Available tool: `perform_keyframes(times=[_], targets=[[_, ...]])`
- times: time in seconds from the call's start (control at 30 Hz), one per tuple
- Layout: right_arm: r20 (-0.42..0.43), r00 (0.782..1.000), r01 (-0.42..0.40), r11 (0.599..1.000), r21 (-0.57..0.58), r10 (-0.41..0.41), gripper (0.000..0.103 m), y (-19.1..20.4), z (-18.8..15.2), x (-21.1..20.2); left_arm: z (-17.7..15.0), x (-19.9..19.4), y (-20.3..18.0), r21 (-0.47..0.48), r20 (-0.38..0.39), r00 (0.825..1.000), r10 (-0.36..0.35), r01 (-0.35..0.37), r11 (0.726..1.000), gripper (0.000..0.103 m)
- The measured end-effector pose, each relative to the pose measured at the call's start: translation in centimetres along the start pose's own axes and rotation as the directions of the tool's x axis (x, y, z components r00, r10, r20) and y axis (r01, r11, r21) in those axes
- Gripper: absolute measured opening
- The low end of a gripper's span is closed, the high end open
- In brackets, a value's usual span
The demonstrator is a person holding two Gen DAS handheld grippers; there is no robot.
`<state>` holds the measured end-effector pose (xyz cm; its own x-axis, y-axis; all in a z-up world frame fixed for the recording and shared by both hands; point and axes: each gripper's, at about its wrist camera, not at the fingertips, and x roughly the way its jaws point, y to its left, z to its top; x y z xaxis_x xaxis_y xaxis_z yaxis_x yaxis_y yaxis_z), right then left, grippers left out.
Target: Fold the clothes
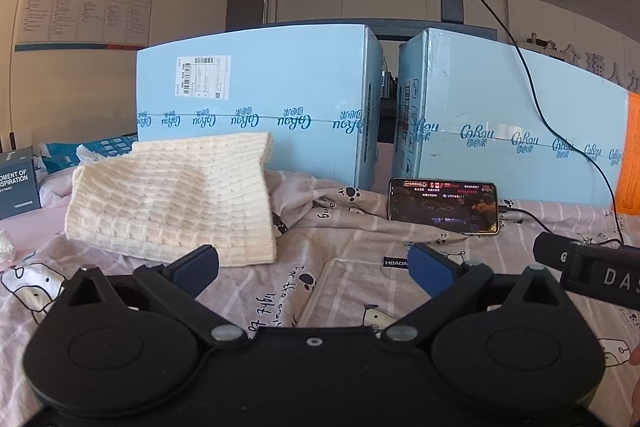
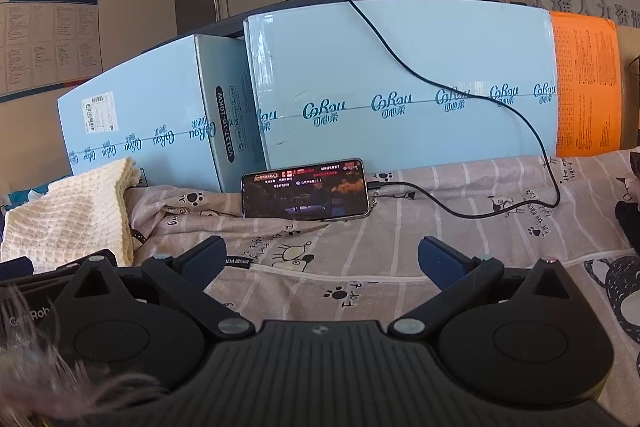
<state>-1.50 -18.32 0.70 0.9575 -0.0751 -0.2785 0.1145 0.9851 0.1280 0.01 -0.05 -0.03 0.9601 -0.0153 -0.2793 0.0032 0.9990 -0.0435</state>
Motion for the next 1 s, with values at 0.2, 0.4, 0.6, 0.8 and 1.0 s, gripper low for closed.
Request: perform_keyframes(times=[0.2,0.4,0.6,0.8,1.0], targets=[[-0.030,1.000,-0.001,1.000,0.015,0.001,0.103,-0.2,-0.5,0.4,-0.2,0.0,-0.2,-0.002,0.001,1.000,-0.020,0.020,1.000,0.103],[-0.059,0.998,-0.007,1.000,0.010,0.008,0.103,-0.4,-0.8,0.8,-0.6,0.5,-0.4,0.027,-0.004,1.000,-0.010,0.010,1.000,0.103],[-0.075,0.997,0.005,1.000,0.011,-0.004,0.103,-0.6,-1.0,1.0,-0.9,0.6,-0.3,0.026,-0.018,1.000,-0.008,0.008,1.000,0.103],[-0.118,0.993,-0.010,1.000,0.018,0.012,0.103,-0.6,-1.4,0.9,-1.0,0.9,0.1,0.000,-0.040,0.999,-0.014,0.014,1.000,0.103],[-0.144,0.989,-0.013,1.000,0.016,0.015,0.103,-0.6,-1.6,1.1,-1.0,1.0,0.0,0.003,-0.051,0.998,-0.031,0.031,1.000,0.103]])
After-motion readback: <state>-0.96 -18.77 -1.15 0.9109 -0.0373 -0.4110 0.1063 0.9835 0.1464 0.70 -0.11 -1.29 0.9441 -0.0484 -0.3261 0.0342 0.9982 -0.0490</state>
